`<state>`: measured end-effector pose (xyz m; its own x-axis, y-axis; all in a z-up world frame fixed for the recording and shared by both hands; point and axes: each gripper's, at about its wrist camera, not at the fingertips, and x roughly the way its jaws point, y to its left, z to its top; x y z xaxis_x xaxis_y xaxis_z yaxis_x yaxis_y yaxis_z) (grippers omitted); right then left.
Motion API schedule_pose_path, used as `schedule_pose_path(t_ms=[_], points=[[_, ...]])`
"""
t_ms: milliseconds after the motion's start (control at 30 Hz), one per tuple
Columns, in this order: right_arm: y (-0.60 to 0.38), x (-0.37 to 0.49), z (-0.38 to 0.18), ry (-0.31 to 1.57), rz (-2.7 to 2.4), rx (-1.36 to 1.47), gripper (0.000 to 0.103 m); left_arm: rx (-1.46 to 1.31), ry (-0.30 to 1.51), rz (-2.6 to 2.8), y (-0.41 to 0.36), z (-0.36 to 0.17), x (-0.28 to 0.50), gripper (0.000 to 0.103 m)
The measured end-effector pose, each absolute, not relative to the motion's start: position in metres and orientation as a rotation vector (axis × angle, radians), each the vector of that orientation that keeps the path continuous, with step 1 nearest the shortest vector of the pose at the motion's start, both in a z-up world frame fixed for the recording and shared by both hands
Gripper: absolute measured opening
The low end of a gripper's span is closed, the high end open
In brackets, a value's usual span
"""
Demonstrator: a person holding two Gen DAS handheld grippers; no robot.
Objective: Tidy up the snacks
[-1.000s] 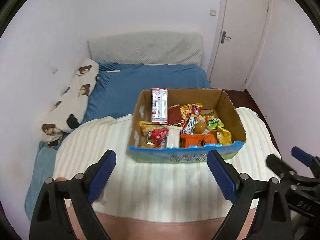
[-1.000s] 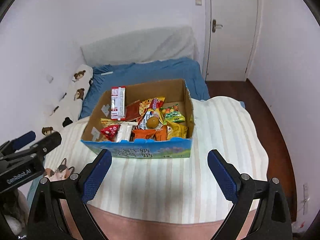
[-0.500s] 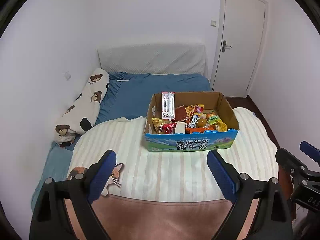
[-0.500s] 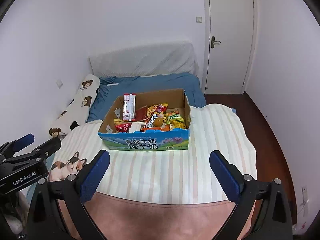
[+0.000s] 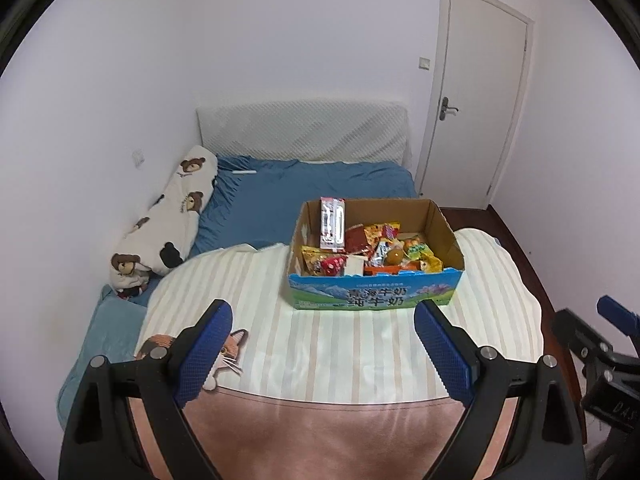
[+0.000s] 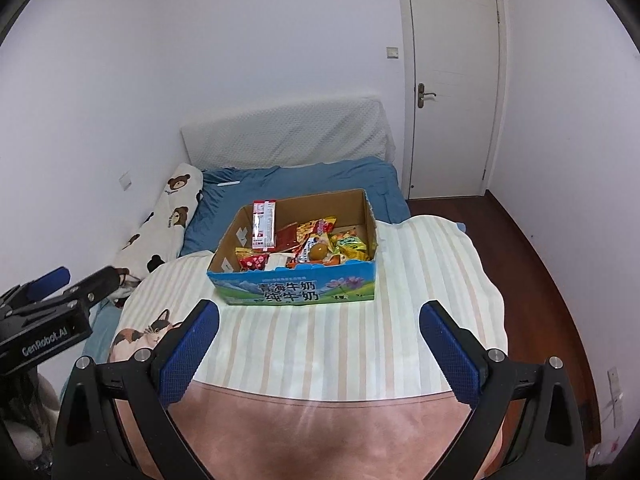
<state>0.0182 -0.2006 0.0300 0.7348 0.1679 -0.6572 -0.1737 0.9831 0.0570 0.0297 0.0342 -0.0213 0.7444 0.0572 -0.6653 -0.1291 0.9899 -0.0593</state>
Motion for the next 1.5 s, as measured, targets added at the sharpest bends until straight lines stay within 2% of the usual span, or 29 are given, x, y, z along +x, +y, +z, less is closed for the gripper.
schedule_pose_path(t_ms=[33, 1033, 1500], points=[[-0.201, 0.021, 0.029, 0.719, 0.182, -0.01, 0.103, -0.106, 0.732, 0.1, 0.034, -0.024, 0.033, 0.103], [-0.193, 0.167, -0.036, 0.837, 0.073, 0.012, 0.103, -0.07, 0.86, 0.131, 0.033, -0.087, 0.164, 0.103], [-0.182, 0.202, -0.043, 0.847, 0.049, -0.009, 0.103, -0.063, 0.896, 0.118, 0.033, -0.092, 0.198, 0.103]])
